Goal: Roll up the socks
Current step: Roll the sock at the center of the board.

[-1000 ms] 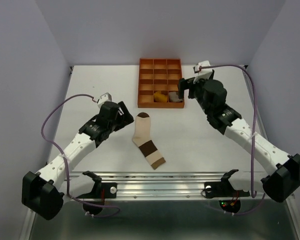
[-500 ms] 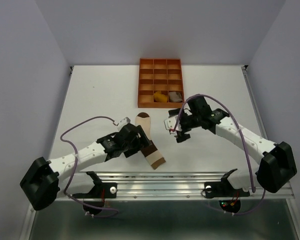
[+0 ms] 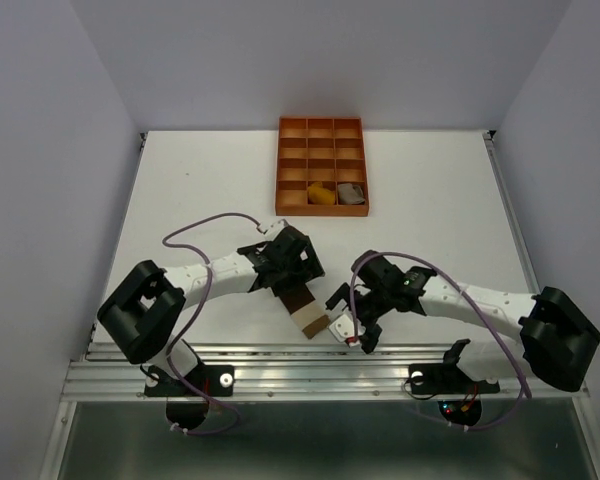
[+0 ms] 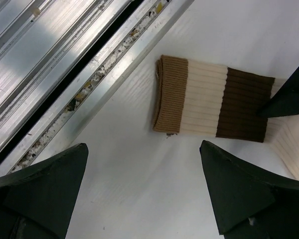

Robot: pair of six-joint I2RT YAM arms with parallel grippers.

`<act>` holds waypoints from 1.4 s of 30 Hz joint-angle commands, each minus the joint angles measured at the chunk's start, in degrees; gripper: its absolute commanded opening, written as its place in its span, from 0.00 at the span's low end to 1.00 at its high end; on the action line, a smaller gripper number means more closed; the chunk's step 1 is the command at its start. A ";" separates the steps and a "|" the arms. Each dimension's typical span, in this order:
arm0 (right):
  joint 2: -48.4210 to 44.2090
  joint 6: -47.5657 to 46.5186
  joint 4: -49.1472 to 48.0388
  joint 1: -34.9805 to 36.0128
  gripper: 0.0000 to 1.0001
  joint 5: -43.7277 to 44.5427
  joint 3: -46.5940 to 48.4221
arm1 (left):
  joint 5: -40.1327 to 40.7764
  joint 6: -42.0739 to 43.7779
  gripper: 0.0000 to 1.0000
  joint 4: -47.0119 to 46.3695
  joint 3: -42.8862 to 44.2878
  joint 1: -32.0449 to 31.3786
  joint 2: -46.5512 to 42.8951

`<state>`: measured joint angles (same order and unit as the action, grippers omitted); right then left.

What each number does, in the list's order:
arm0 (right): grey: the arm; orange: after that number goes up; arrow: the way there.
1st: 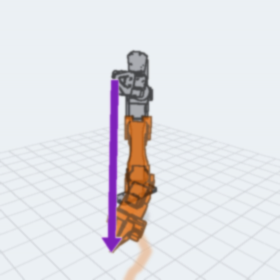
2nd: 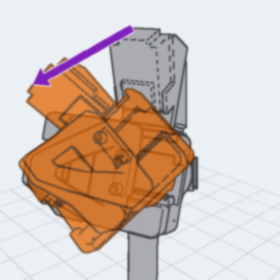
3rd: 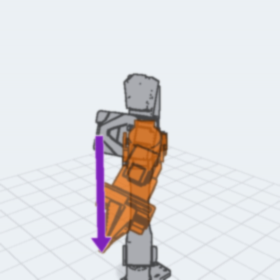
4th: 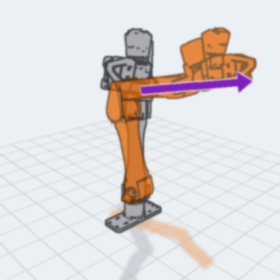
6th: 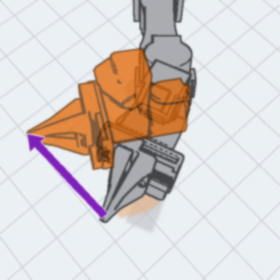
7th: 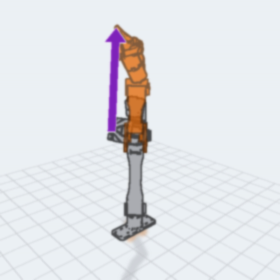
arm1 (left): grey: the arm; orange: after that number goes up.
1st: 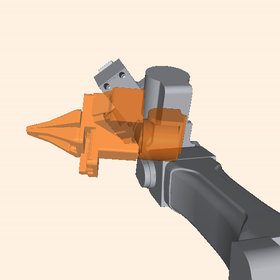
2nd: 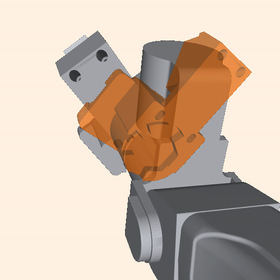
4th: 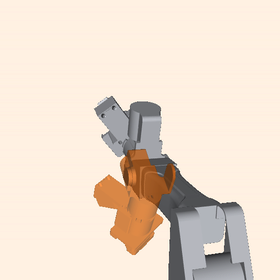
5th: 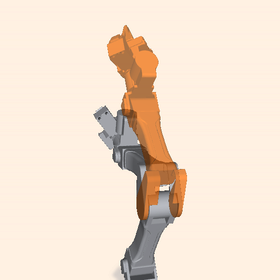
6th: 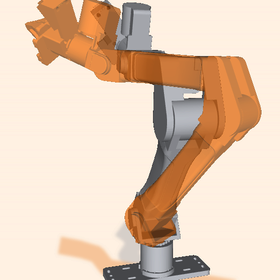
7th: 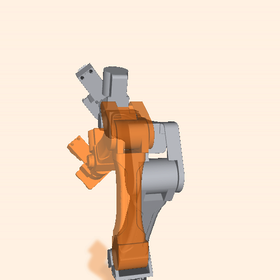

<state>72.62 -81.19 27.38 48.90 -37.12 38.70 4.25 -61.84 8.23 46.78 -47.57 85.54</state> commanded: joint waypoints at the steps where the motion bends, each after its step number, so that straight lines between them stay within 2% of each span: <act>1: 1.56 2.08 -7.59 1.71 1.00 -1.02 -1.17 | -2.13 2.60 0.99 0.74 0.85 2.04 2.87; 14: 11.22 2.70 -14.72 2.86 0.84 1.17 1.02 | -7.06 7.08 0.99 -2.16 0.15 4.59 7.01; 17: 14.30 3.14 -14.81 2.86 0.77 2.40 2.70 | -7.59 8.58 0.99 -1.99 0.32 4.68 7.27; 20: 16.23 3.05 -14.81 2.86 0.66 3.46 3.40 | -7.85 9.20 0.99 -1.99 0.06 4.68 7.10; 24: 16.42 2.44 -14.19 2.86 0.40 3.81 3.40 | -7.94 9.72 0.99 -1.81 -0.29 4.68 6.84; 27: 15.71 2.26 -13.40 2.86 0.29 3.90 2.96 | -7.94 9.90 0.99 -1.90 -0.20 4.77 6.49; 28: 15.28 2.17 -12.97 2.86 0.20 3.47 2.88 | -8.03 9.99 0.99 -1.90 -0.12 4.77 6.48; 31: 14.83 2.96 -10.68 2.86 0.06 1.27 3.22 | -8.03 9.90 0.99 -1.90 0.06 4.77 6.48; 34: 15.18 4.01 -4.98 2.86 0.01 -1.02 6.03 | -8.21 9.73 0.99 -1.90 0.24 4.77 6.75; 35: 15.62 4.11 -0.35 2.86 0.01 -1.28 7.43 | -8.12 9.64 0.99 -1.81 0.41 4.77 6.66; 42: 19.74 10.78 12.87 2.86 0.01 -4.61 15.88 | -6.54 10.07 0.99 -1.47 1.29 4.16 1.75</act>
<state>90.59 -74.26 28.82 51.44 -36.99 51.86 -4.91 -53.63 3.95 47.40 -43.05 90.30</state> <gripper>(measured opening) 0.092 0.986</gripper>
